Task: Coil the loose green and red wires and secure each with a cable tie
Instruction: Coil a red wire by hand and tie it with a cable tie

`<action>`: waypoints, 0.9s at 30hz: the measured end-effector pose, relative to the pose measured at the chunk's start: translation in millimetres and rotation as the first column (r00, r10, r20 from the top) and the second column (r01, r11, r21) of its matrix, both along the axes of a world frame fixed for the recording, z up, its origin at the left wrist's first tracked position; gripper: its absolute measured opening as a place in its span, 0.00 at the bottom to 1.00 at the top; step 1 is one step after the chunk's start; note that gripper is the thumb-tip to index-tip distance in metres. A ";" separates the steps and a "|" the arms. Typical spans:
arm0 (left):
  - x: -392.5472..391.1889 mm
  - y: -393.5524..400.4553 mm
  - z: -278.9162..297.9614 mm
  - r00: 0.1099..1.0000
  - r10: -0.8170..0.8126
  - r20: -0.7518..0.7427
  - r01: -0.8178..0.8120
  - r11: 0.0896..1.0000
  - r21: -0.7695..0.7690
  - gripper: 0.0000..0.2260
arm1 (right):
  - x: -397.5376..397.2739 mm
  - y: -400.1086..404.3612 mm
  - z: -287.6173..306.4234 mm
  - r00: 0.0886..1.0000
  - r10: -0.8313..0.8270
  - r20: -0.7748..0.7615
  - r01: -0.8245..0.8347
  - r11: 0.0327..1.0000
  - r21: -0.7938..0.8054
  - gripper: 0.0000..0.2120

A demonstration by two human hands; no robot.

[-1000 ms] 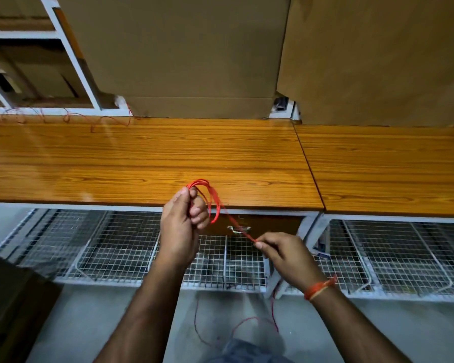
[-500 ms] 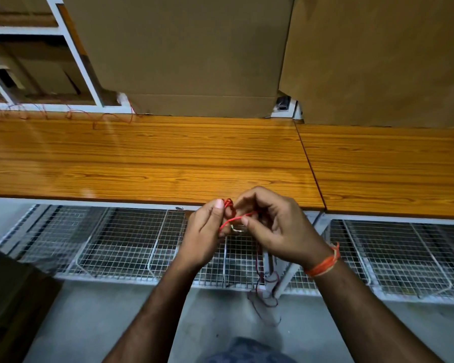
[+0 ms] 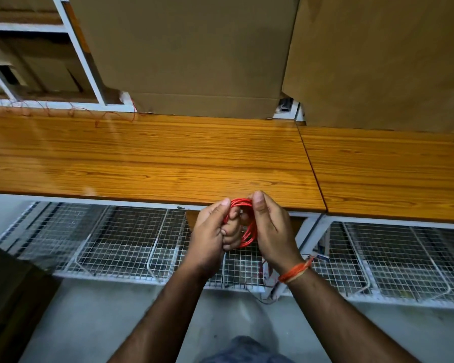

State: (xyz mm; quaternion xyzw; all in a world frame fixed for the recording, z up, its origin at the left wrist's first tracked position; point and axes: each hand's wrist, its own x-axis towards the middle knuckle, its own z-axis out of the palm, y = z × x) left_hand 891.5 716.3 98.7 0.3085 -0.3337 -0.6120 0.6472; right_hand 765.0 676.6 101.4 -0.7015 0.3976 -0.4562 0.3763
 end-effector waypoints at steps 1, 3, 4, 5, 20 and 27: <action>-1.2 -0.3 -0.1 1.000 0.014 0.004 -0.014 1.000 0.018 0.13 | 2.1 0.9 -1.4 0.999 -0.040 -0.015 0.039 0.998 -0.042 0.25; -3.4 -0.8 -0.9 1.000 0.011 -0.014 -0.010 0.998 0.055 0.12 | 5.3 -0.8 -5.8 0.989 -0.132 -0.061 0.124 0.985 -0.121 0.23; -3.7 -0.9 -1.0 0.999 -0.007 -0.035 0.009 0.998 0.068 0.12 | 6.1 -2.1 -7.8 0.983 -0.171 -0.066 0.159 0.975 -0.154 0.22; -3.1 -0.6 -0.6 0.998 -0.036 -0.054 0.040 0.996 0.075 0.11 | 6.3 -3.6 -9.5 0.978 -0.197 -0.069 0.181 0.965 -0.189 0.22; 10.5 3.2 3.5 0.915 -0.069 -0.398 0.154 0.971 0.185 0.15 | 1.9 -7.2 -15.5 0.995 0.072 -0.064 -0.072 0.997 -0.006 0.20; 76.9 -2.6 -3.2 0.751 0.304 -0.586 -0.179 0.948 0.262 0.19 | -42.7 -0.2 -64.6 0.960 0.146 -0.239 -0.126 0.987 0.095 0.04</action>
